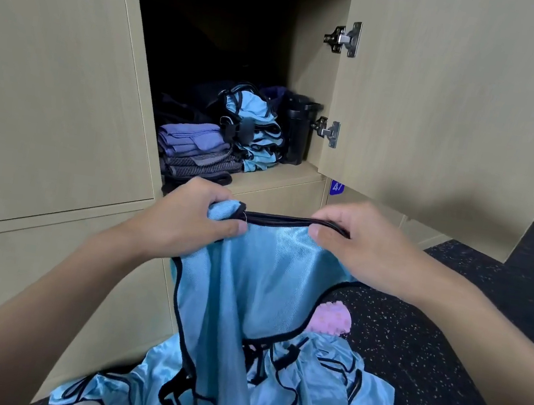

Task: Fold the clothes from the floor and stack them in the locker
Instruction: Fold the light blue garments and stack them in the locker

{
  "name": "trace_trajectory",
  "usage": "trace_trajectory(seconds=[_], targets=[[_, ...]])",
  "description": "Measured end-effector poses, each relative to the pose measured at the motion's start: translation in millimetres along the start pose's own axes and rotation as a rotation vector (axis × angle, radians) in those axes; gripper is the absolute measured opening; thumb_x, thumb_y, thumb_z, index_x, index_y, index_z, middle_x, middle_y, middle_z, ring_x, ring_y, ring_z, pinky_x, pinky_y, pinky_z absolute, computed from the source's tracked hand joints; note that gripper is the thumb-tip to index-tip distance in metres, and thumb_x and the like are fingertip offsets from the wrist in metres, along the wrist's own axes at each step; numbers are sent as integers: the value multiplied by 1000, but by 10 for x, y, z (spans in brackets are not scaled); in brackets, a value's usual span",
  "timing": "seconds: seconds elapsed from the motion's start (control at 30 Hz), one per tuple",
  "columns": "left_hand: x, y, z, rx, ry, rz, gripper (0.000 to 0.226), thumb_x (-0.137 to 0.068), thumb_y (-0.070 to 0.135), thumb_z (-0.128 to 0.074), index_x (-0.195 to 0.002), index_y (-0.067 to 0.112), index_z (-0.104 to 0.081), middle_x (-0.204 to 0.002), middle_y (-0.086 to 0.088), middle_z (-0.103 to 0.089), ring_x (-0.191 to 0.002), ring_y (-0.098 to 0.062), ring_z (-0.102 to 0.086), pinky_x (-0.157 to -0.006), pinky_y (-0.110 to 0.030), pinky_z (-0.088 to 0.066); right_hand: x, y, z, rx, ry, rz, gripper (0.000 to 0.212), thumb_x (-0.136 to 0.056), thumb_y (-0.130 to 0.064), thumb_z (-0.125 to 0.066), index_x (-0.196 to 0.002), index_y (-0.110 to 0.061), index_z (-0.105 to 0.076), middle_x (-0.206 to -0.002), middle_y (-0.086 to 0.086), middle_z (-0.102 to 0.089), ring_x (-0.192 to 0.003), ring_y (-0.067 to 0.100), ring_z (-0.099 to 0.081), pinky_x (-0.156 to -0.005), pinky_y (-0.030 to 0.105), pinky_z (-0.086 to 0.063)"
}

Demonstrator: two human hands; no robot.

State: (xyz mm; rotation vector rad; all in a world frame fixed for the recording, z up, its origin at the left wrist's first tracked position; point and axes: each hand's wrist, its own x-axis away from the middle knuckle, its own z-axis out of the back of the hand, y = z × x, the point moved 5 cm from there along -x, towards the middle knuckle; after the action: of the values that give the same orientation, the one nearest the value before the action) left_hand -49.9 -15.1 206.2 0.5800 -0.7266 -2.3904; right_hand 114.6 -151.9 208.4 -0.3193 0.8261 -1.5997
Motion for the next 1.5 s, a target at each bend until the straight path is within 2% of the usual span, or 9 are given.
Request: trace_trajectory(seconds=[0.17,0.27,0.43,0.57,0.7,0.87,1.0,1.17,1.5], targets=[[105,276,-270,221,-148,-77,24,-83,19,-80,-105,24,-74,-78,12,-73,-62,-5,-65,-55,-13,-48,7,-40,-88,-61,-53,-10,23,-99,-17,-54,-81,-12,-67,-70,3,-62,-63,15,-50,-65,31,-41],[108,345,-346,300,-144,-93,3,-88,12,-75,-88,10,-72,-55,14,-60,-40,1,-45,-42,-9,-34,8,-44,-108,-115,-63,-24,20,-98,-18,-56,-88,-16,-72,-80,12,-66,-70,14,-51,-69,34,-41],[86,286,-252,181,5,-54,29,-93,12,-64,-67,4,-54,-55,6,-47,-45,-9,-38,-43,-20,-32,14,11,-51,-120,-48,-49,15,-95,-6,-58,-98,-18,-67,-91,4,-75,-73,19,-62,-73,32,-47],[64,236,-210,184,101,-22,26,-93,7,-59,-69,6,-49,-56,5,-39,-42,-6,-32,-39,-19,-29,17,-14,32,-99,38,-2,23,-93,1,-58,-102,-18,-67,-88,-6,-71,-68,0,-61,-61,15,-48],[95,295,-238,200,44,-117,9,-88,30,-74,-85,22,-71,-75,5,-66,-63,-4,-56,-59,-18,-44,6,-42,90,-116,135,41,21,-98,-17,-56,-97,2,-64,-90,24,-66,-72,31,-59,-69,39,-50],[72,260,-221,202,96,-102,34,-92,29,-70,-79,-2,-63,-75,-21,-54,-53,-11,-43,-48,-22,-35,39,-90,122,-134,170,6,37,-98,-24,-57,-83,10,-53,-66,18,-42,-58,8,-37,-56,25,-30],[65,255,-223,257,93,-82,21,-93,24,-69,-85,5,-68,-79,-16,-62,-55,-12,-59,-52,-34,-46,53,-72,155,-196,177,-23,23,-96,-19,-61,-79,-6,-61,-62,-8,-58,-54,7,-48,-56,20,-38],[80,312,-256,318,73,-93,14,-92,22,-70,-82,12,-73,-81,-7,-69,-65,-11,-58,-59,-26,-49,70,-132,145,-366,147,-17,25,-95,-14,-63,-108,-35,-65,-89,28,-67,-76,23,-51,-75,35,-36],[61,290,-179,322,111,-91,15,-94,24,-67,-87,13,-76,-89,-14,-69,-71,-12,-57,-65,-27,-46,128,-232,110,-787,-97,-42,31,-95,15,-42,-114,2,-62,-84,14,-75,-77,20,-74,-75,26,-60]])
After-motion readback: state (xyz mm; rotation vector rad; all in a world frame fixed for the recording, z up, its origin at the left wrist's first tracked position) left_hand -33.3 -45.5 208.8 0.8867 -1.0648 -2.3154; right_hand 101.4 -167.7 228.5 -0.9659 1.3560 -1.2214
